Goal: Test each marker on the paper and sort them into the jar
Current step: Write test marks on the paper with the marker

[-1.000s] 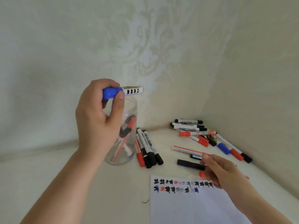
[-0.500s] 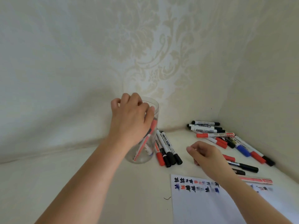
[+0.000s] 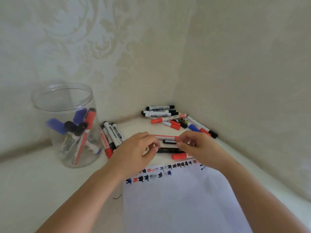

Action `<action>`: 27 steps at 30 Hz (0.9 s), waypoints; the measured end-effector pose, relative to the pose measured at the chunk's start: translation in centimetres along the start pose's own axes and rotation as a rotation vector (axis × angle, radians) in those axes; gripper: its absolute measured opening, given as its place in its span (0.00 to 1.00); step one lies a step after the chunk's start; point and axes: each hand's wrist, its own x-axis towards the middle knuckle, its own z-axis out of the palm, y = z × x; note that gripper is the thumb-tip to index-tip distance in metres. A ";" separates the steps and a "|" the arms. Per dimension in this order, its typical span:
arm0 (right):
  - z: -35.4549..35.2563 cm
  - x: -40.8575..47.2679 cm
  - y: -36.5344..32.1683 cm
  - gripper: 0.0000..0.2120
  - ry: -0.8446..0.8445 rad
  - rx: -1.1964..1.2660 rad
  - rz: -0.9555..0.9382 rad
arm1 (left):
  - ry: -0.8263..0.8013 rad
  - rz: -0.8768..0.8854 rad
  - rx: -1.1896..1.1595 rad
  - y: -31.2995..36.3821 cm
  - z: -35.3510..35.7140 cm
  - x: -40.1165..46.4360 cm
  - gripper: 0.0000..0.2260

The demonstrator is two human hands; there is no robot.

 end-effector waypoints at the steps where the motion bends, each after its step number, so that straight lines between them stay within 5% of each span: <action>1: -0.6 -0.2 0.8 0.04 -0.035 -0.042 0.028 | -0.022 -0.001 -0.002 -0.1 0.7 0.4 0.05; 5: -1.3 -0.1 2.5 0.09 -0.153 -0.275 0.086 | -0.097 0.027 -0.003 -0.3 2.7 1.9 0.05; 12: 1.0 0.6 2.5 0.13 -0.103 -0.513 -0.140 | -0.125 0.078 0.007 -0.5 4.2 2.3 0.08; 22: 2.2 0.1 1.3 0.08 0.263 -0.279 -0.472 | -0.113 0.070 -0.082 0.4 4.4 2.2 0.20; 27: 0.7 0.1 2.2 0.12 0.637 -0.021 -0.174 | 0.020 -0.148 -0.268 -0.5 3.3 2.1 0.11</action>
